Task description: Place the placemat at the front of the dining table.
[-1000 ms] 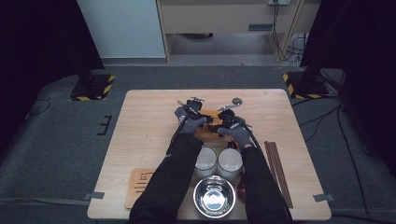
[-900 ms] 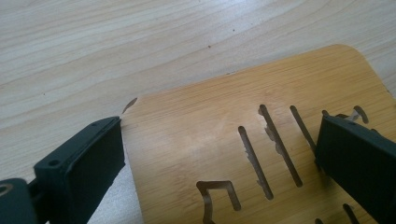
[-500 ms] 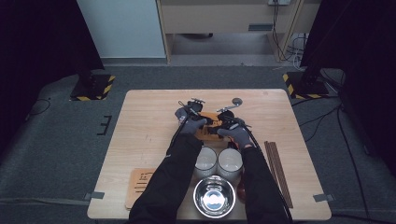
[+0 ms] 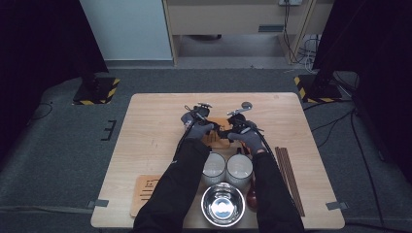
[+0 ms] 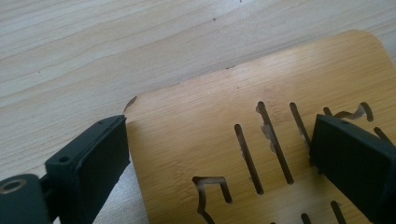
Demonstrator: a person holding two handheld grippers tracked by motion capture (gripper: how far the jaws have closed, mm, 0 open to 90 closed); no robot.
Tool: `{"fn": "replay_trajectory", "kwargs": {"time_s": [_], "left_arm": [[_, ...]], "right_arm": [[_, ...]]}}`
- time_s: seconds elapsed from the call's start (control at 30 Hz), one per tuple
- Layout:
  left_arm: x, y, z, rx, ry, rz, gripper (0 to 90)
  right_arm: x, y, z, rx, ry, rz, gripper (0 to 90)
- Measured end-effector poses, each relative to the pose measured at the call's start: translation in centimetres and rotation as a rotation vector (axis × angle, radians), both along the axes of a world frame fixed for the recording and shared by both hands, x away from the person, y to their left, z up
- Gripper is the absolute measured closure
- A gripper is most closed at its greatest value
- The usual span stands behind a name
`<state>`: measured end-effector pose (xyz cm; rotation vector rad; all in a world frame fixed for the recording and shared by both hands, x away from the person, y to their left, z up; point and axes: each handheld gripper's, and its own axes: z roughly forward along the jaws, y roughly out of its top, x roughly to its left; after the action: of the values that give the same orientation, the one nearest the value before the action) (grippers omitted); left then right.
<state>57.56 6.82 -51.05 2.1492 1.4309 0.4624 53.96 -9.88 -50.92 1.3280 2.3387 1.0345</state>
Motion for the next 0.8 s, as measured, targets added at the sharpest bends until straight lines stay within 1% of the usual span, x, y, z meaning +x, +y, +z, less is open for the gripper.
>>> {"fn": "replay_trajectory", "kwargs": {"time_s": [0.1,0.2,0.37,0.43,0.57,0.6,0.8], "left_arm": [[0.0,0.0,0.0,-0.013,0.003,0.003,4.1],[0.0,0.1,-0.2,-0.03,0.029,0.003,4.1],[0.0,0.2,-0.1,-0.031,0.019,0.001,4.0],[-0.1,0.2,-0.1,-0.036,0.027,-0.004,4.0],[-0.1,0.1,-0.2,-0.031,0.026,-0.007,4.0],[-0.1,0.1,-0.2,-0.024,0.026,-0.009,4.0],[-0.1,0.0,-0.3,-0.011,0.026,-0.017,4.1]], "right_arm": [[-0.1,-0.1,0.0,-0.017,-0.008,0.006,14.1],[-0.1,-0.2,-0.1,-0.021,-0.012,0.006,13.9],[-0.2,-0.4,-0.2,-0.044,-0.018,0.006,13.8],[-0.1,-0.5,-0.4,-0.059,-0.026,-0.002,13.9],[-0.1,-0.6,-0.9,-0.086,-0.025,-0.003,14.1],[0.0,-0.6,-1.0,-0.088,-0.024,-0.002,13.6],[0.1,-0.5,-1.2,-0.09,-0.029,-0.004,13.7]]}}
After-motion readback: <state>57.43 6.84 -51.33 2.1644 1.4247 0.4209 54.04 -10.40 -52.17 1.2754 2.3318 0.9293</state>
